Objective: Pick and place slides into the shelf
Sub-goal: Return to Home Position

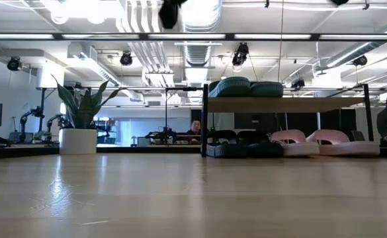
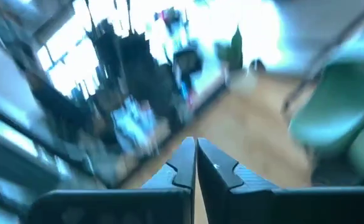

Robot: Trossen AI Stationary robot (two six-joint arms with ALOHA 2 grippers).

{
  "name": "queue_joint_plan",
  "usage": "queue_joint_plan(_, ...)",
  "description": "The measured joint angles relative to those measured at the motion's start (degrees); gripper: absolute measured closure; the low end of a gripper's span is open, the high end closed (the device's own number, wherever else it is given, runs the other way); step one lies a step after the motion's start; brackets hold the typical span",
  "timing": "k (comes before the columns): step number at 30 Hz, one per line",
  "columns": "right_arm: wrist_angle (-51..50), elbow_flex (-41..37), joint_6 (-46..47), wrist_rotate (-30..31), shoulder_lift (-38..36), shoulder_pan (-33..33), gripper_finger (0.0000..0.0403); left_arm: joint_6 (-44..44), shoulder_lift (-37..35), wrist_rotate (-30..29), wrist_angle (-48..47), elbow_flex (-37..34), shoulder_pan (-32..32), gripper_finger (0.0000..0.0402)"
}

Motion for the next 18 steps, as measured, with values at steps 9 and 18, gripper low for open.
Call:
queue_joint_plan(9, 2.7, -0.2, -17.2, 7.8, -13.4, 6.7, 0.0394, 1.3, -13.1, -0.5, -3.4, -2.8, 0.1, 0.0398)
queue_joint_plan(18, -1.9, -10.3, -2.4, 9.2, -13.4, 7.7, 0.0394, -19.4, -21.4, -0.3, -13.5, -14.8, -1.6, 0.0398)
